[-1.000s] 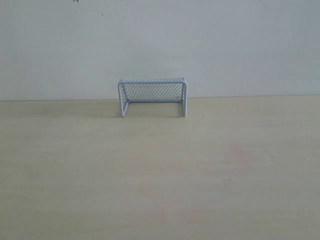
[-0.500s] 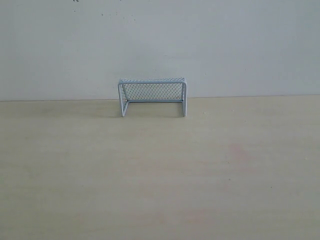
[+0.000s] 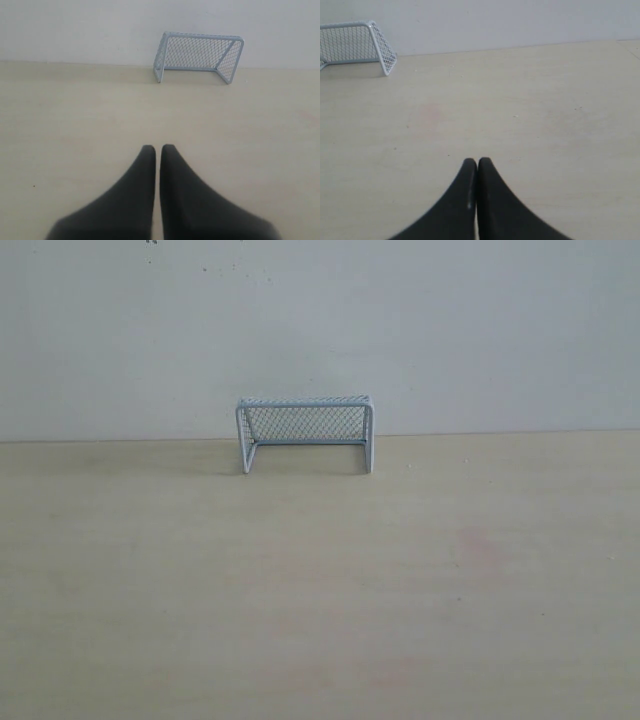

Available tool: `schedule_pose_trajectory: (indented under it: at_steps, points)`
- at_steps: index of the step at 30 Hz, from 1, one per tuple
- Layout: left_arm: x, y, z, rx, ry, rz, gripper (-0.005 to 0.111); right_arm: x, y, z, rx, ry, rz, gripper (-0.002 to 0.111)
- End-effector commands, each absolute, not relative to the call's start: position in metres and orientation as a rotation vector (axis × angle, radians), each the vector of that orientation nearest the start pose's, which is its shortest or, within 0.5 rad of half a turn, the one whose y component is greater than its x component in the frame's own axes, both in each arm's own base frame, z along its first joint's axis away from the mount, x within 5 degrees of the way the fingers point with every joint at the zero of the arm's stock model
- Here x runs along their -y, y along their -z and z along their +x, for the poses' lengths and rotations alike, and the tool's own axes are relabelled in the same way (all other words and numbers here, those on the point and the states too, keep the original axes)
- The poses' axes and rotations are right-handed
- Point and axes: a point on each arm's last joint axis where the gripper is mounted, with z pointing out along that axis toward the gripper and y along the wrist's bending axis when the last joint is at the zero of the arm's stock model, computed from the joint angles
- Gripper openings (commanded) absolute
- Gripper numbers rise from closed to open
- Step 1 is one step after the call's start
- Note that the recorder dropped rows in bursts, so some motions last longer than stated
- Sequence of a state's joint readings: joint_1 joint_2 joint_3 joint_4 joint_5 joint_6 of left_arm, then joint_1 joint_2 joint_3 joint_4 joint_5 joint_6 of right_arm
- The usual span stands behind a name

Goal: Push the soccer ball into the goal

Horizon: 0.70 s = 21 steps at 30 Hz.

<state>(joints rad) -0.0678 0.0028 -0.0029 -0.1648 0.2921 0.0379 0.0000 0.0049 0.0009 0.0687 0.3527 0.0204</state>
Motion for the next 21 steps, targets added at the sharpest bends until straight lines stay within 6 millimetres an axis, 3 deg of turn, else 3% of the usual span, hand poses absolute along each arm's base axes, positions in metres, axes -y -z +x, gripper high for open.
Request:
schedule_pose_trajectory:
  at_steps: [1, 21]
  points:
    - [0.0080, -0.1870, 0.0541, -1.777, 0.190, -0.030, 0.004, -0.0021, -0.1819, 0.0534, -1.830, -0.080, 0.060, 0.000]
    - [0.0044, -0.1871, 0.0545, -1.771, 0.141, -0.089, 0.004, -0.0021, -0.1819, 0.0534, -1.830, -0.080, 0.060, 0.000]
